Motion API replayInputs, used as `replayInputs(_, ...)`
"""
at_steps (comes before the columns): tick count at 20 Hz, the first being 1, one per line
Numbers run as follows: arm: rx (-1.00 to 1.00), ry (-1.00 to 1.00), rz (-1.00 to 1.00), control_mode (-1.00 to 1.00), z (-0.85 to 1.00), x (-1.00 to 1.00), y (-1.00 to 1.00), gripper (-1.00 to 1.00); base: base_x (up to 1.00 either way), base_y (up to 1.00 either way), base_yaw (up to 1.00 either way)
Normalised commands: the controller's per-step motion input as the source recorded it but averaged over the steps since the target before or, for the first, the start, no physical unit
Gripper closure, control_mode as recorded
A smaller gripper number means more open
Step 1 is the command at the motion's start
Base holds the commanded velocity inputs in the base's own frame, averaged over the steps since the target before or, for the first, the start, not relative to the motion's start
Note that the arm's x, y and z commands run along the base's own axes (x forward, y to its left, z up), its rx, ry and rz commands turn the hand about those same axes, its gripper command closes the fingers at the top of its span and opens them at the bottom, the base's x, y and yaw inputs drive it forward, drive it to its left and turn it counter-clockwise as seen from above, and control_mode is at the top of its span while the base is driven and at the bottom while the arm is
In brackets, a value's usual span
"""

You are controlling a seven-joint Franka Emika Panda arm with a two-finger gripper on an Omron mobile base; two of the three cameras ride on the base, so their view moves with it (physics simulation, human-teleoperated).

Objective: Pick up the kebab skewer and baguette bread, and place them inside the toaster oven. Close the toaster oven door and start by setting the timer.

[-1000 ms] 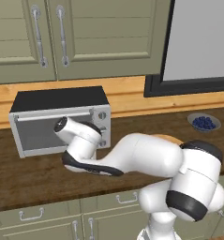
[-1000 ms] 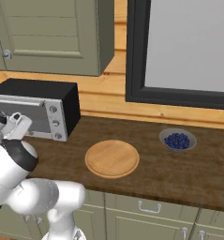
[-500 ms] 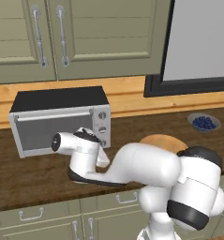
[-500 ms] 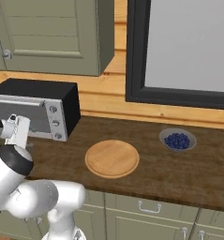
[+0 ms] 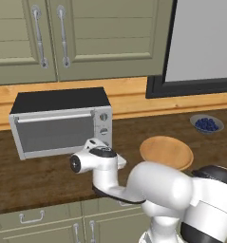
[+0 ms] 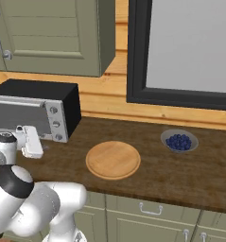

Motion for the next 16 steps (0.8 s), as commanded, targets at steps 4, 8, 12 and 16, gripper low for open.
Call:
replayInputs(4, -0.05, 0.0, 0.13, -1.0, -0.12, 0.68, 0.17, -1.0, 0.0, 0.0, 0.0)
replayInputs(8, -0.01, 0.0, 0.1, -1.0, -0.18, 0.51, 0.38, -1.0, 0.0, 0.0, 0.0)
replayInputs(12, -0.01, 0.0, 0.1, -1.0, -0.19, 0.4, 0.24, -1.0, 0.0, 0.0, 0.0)
replayInputs(16, -0.01, 0.0, 0.1, -1.0, -0.22, 0.13, 0.07, -1.0, 0.0, 0.0, 0.0)
